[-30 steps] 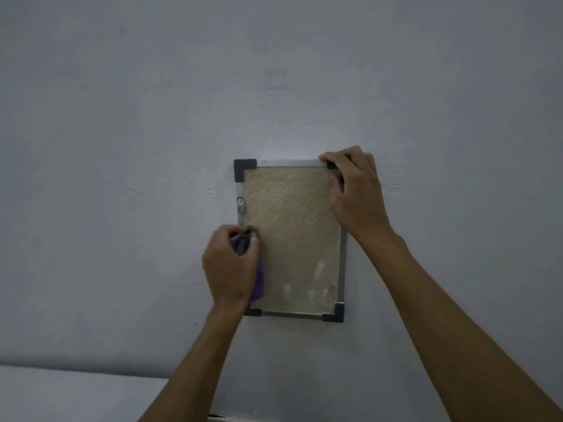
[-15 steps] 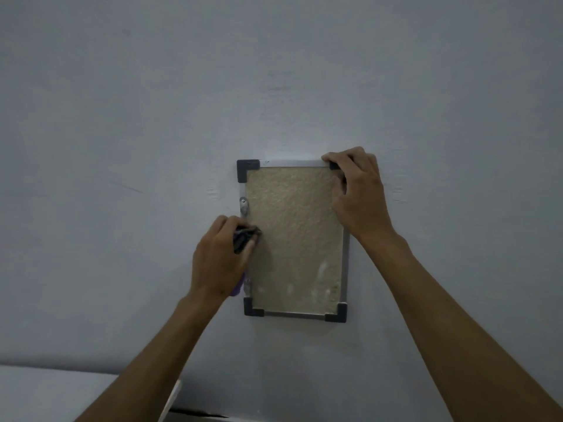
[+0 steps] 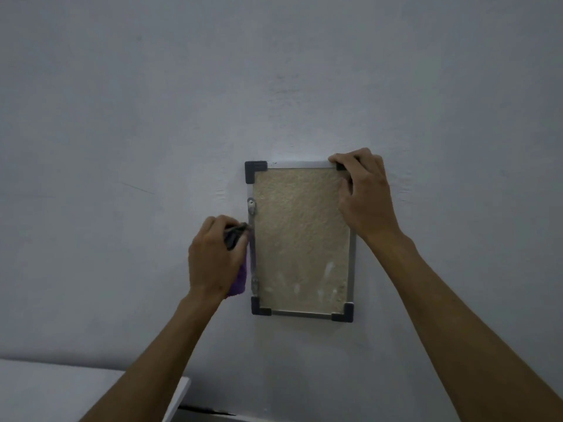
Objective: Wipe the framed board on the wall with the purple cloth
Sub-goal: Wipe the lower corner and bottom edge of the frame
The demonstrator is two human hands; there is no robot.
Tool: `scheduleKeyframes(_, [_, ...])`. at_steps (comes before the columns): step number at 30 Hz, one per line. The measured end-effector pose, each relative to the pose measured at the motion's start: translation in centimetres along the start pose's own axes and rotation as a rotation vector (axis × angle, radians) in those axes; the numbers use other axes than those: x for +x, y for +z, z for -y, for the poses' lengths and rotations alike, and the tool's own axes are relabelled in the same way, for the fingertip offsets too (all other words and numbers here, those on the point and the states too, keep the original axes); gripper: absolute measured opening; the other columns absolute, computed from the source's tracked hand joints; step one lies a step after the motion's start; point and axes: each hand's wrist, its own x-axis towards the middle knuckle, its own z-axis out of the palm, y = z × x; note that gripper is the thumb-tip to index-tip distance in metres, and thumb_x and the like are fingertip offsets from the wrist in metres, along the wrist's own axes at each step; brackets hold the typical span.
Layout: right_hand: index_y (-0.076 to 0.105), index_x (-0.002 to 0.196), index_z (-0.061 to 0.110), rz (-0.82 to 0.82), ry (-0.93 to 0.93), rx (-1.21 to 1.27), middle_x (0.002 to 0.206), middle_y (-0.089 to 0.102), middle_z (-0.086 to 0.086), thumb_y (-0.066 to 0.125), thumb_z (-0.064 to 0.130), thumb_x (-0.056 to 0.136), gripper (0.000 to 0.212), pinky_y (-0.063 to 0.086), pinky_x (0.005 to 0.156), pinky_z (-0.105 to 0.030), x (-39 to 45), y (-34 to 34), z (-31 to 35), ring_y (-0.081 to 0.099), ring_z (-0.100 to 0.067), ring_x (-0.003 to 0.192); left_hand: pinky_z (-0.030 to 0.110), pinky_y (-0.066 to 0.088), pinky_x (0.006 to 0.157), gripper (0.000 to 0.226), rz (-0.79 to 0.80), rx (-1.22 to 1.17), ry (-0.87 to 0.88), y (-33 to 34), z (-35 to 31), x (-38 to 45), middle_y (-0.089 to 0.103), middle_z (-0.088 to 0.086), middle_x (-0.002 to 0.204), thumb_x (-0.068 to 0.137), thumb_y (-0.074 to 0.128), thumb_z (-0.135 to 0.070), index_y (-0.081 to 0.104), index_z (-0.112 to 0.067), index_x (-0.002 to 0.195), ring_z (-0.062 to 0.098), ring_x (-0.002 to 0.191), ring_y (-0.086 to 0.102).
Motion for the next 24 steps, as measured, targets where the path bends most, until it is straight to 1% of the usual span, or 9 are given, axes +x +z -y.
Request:
scheduleKeyframes(2, [0.064, 0.125, 0.006, 0.002, 0.002, 0.000, 0.115, 0.057, -0.007, 0.049, -0.001, 0.097, 0.033, 0.037, 0.093, -0.016, 0.0, -0.1, 0.0, 0.047, -0.021, 0.112, 0.027, 0.050, 0.073, 0.016, -0.012, -0.041, -0.100, 0.5, 0.1, -1.2, 0.065, 0.001, 0.094, 0.089, 0.072, -0.023, 0.064, -0.014, 0.099, 0.015, 0.083, 0.062])
scheduleKeyframes(4, [0.064, 0.126, 0.006, 0.002, -0.005, 0.003, 0.116, 0.057, -0.007, 0.050, -0.001, 0.097, 0.033, 0.037, 0.093, -0.016, 0.0, -0.1, -0.1, 0.047, -0.020, 0.112, 0.024, 0.048, 0.071, 0.014, 0.021, -0.043, -0.109, 0.8, 0.5, -3.0, 0.066, 0.000, 0.091, 0.089, 0.072, -0.023, 0.064, -0.014, 0.097, 0.016, 0.081, 0.063])
scheduleKeyframes(8, [0.064, 0.125, 0.006, -0.012, -0.007, 0.006, 0.116, 0.058, -0.007, 0.051, -0.003, 0.095, 0.034, 0.038, 0.094, -0.017, -0.1, 0.1, -0.2, 0.047, -0.021, 0.112, 0.016, 0.046, 0.070, 0.019, -0.057, -0.066, -0.037, 0.3, 0.5, -3.1, 0.066, 0.001, 0.093, 0.088, 0.073, -0.023, 0.062, -0.012, 0.100, 0.013, 0.079, 0.062])
scheduleKeyframes(11, [0.064, 0.125, 0.006, -0.018, -0.009, 0.009, 0.116, 0.057, -0.007, 0.051, -0.004, 0.093, 0.036, 0.041, 0.095, -0.020, 0.0, 0.2, -0.3, 0.047, -0.022, 0.113, 0.011, 0.043, 0.072, 0.022, -0.032, -0.051, 0.077, 0.4, -1.2, -0.6, 0.066, 0.001, 0.095, 0.088, 0.073, -0.025, 0.063, -0.011, 0.102, 0.011, 0.081, 0.060])
scheduleKeyframes(13, [0.064, 0.125, 0.006, -0.021, -0.011, 0.015, 0.116, 0.057, -0.007, 0.050, -0.004, 0.093, 0.037, 0.041, 0.096, -0.020, 0.0, 0.3, -0.2, 0.047, -0.022, 0.113, 0.014, 0.046, 0.071, 0.022, -0.022, -0.024, 0.102, 0.7, -1.9, 0.7, 0.066, 0.002, 0.097, 0.089, 0.072, -0.027, 0.063, -0.011, 0.103, 0.012, 0.081, 0.060])
scheduleKeyframes(15, [0.064, 0.125, 0.006, -0.020, -0.013, 0.011, 0.116, 0.057, -0.007, 0.050, -0.004, 0.093, 0.036, 0.041, 0.097, -0.021, -0.1, 0.2, -0.2, 0.047, -0.022, 0.114, 0.019, 0.047, 0.069, 0.023, -0.038, -0.017, 0.070, 1.3, -1.9, 0.9, 0.065, 0.003, 0.097, 0.090, 0.071, -0.027, 0.062, -0.011, 0.102, 0.013, 0.081, 0.060])
scheduleKeyframes(18, [0.064, 0.125, 0.006, -0.013, -0.015, 0.011, 0.116, 0.057, -0.008, 0.050, -0.004, 0.094, 0.035, 0.041, 0.096, -0.021, -0.1, 0.2, -0.2, 0.047, -0.022, 0.114, 0.017, 0.045, 0.063, 0.021, -0.074, -0.013, 0.019, 2.4, -1.6, -1.8, 0.062, 0.003, 0.093, 0.090, 0.072, -0.027, 0.059, -0.011, 0.097, 0.012, 0.075, 0.058])
scheduleKeyframes(22, [0.064, 0.126, 0.006, -0.008, -0.010, 0.009, 0.117, 0.057, -0.008, 0.050, -0.002, 0.096, 0.034, 0.039, 0.096, -0.019, -0.2, 0.2, -0.2, 0.047, -0.022, 0.114, 0.025, 0.052, 0.056, 0.020, 0.012, 0.028, -0.008, 3.2, -1.0, -6.1, 0.060, 0.001, 0.089, 0.089, 0.071, -0.027, 0.058, -0.012, 0.093, 0.015, 0.069, 0.059])
scheduleKeyframes(24, [0.064, 0.126, 0.006, -0.009, -0.012, 0.007, 0.117, 0.057, -0.008, 0.050, -0.001, 0.096, 0.033, 0.039, 0.095, -0.018, -0.2, 0.1, -0.2, 0.047, -0.022, 0.114, 0.020, 0.049, 0.057, 0.020, -0.013, 0.026, -0.017, 2.9, -0.8, -5.4, 0.059, -0.001, 0.088, 0.089, 0.072, -0.028, 0.058, -0.014, 0.091, 0.012, 0.069, 0.057])
